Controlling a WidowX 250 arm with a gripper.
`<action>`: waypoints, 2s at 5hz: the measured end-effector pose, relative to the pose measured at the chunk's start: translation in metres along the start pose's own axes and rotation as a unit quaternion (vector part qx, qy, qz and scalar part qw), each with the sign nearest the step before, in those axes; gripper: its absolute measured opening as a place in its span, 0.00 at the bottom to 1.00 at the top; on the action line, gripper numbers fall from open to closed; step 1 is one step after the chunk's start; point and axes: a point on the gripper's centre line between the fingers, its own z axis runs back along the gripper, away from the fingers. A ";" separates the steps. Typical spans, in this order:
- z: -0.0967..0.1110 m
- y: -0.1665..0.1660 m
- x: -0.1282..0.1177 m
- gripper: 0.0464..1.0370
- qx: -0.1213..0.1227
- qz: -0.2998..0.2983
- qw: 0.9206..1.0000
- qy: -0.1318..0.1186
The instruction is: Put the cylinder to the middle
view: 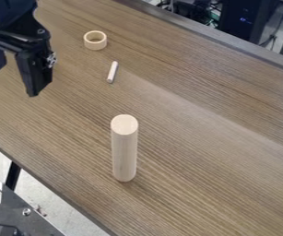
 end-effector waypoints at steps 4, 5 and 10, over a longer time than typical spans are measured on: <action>-0.012 0.073 0.031 0.96 -0.022 0.009 1.000 -0.006; -0.012 0.095 0.044 0.96 -0.029 0.018 0.999 -0.012; -0.027 0.156 0.099 0.96 -0.005 0.024 0.999 -0.026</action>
